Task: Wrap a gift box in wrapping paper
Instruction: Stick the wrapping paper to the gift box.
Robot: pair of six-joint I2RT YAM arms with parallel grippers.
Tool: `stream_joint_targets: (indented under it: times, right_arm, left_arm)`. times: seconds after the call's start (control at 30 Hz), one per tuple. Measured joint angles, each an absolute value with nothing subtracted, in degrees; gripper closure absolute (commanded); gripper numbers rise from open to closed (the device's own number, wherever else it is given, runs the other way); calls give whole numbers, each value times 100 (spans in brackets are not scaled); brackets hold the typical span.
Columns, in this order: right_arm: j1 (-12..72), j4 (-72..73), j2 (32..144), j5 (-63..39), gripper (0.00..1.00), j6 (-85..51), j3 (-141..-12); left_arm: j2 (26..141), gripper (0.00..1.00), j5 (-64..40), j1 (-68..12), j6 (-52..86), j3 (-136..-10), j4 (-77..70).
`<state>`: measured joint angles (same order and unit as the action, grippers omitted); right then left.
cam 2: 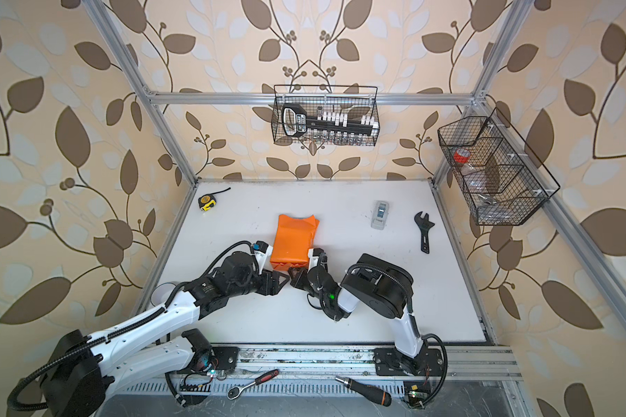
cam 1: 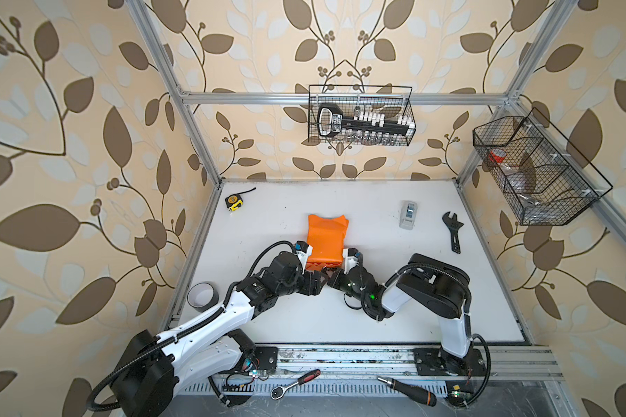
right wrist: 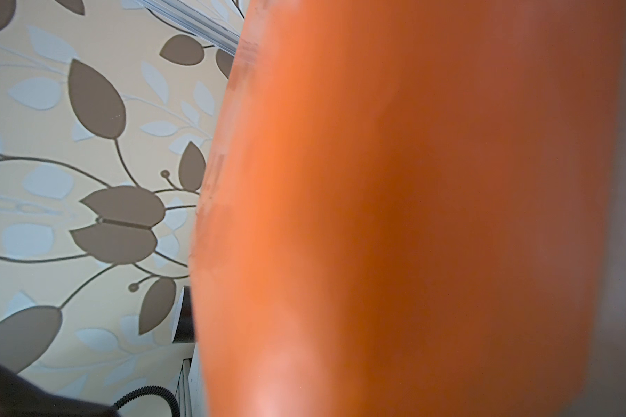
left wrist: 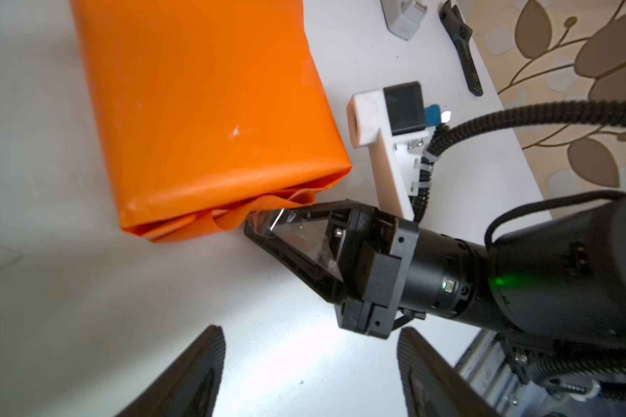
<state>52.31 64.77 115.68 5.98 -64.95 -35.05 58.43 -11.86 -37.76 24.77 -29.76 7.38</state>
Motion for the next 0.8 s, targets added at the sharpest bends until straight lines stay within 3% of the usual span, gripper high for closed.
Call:
stream_joint_targets:
  times: [0.37,0.8]
  right_arm:
    - [5231,6569,11568,596,100,-6558,-3503]
    - [5234,6840,11559,580,100,-6764,-3402]
  left_arm:
    - [6014,56,-692,-3778,2847,-2976,786]
    - [7037,56,-377,-3776,2991,-2989,722]
